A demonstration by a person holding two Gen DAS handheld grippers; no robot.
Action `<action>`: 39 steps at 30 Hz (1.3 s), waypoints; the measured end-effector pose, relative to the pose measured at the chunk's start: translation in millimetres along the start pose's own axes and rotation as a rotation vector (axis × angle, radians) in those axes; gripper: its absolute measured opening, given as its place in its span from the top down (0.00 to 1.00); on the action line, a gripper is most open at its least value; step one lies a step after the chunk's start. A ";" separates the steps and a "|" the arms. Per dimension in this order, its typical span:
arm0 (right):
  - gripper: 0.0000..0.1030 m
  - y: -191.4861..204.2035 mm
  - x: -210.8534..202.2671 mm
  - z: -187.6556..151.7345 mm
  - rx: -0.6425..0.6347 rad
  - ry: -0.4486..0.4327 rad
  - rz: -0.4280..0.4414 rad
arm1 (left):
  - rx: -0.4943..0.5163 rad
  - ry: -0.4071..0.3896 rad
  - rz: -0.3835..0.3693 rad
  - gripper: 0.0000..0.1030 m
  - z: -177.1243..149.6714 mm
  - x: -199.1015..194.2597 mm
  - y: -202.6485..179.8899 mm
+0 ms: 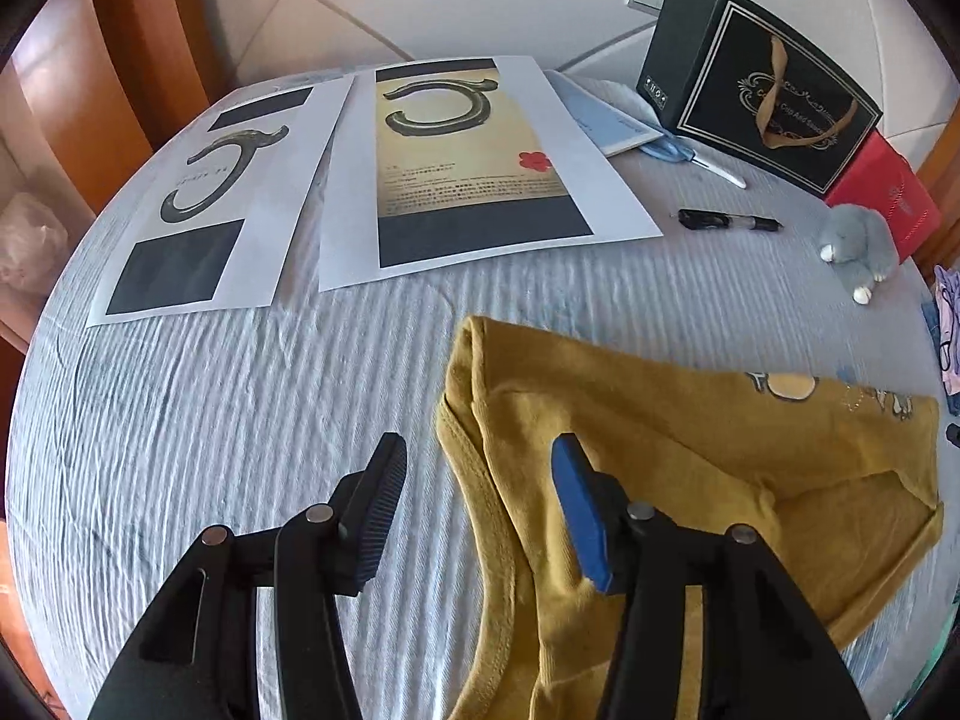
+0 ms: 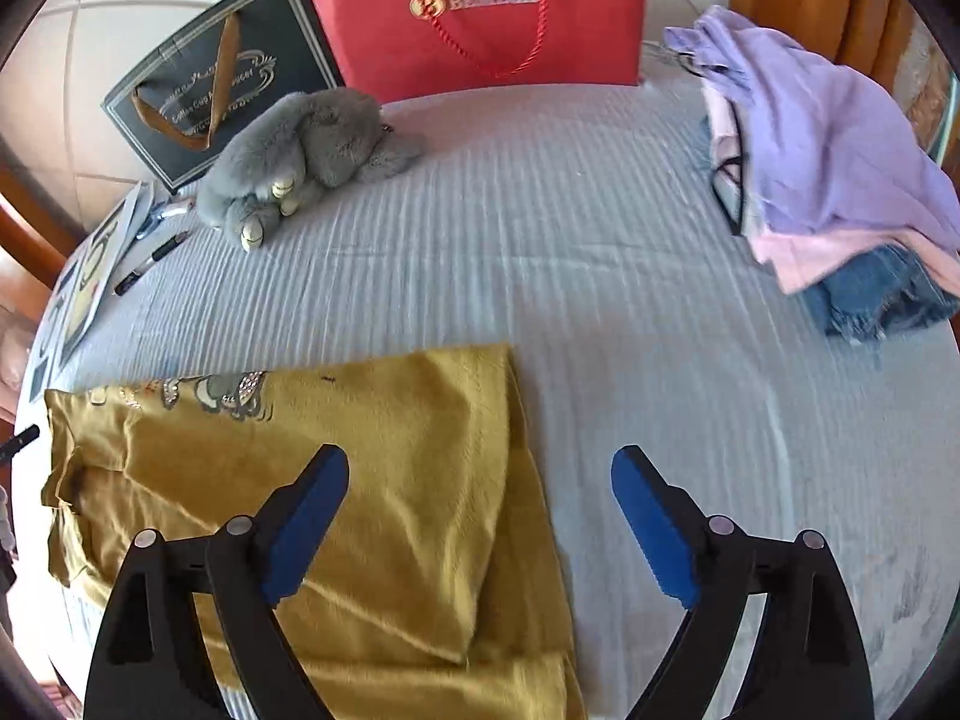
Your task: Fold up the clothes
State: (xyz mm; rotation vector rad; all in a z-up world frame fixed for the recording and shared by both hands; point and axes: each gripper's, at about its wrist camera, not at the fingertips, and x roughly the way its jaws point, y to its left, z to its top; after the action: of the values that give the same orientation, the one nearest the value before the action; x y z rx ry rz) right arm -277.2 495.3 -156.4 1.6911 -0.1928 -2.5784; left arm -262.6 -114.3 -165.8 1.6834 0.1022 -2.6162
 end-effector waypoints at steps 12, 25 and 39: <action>0.99 31.0 43.1 46.1 -0.236 -0.054 -0.306 | 0.061 -0.005 0.053 0.67 3.3 36.7 -28.5; 0.68 4.3 7.0 1.1 -0.093 -0.105 -0.070 | 0.088 -0.023 0.027 0.63 -23.5 -3.8 -33.4; 0.65 19.8 17.0 -11.5 -0.110 0.004 -0.207 | 0.101 0.063 0.027 0.58 -55.5 3.2 -48.4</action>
State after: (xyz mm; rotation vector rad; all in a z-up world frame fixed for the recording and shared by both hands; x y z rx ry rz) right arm -274.0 473.0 -173.7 1.7625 0.1301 -2.6699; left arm -216.4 -62.1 -189.7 1.7852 -0.0518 -2.5912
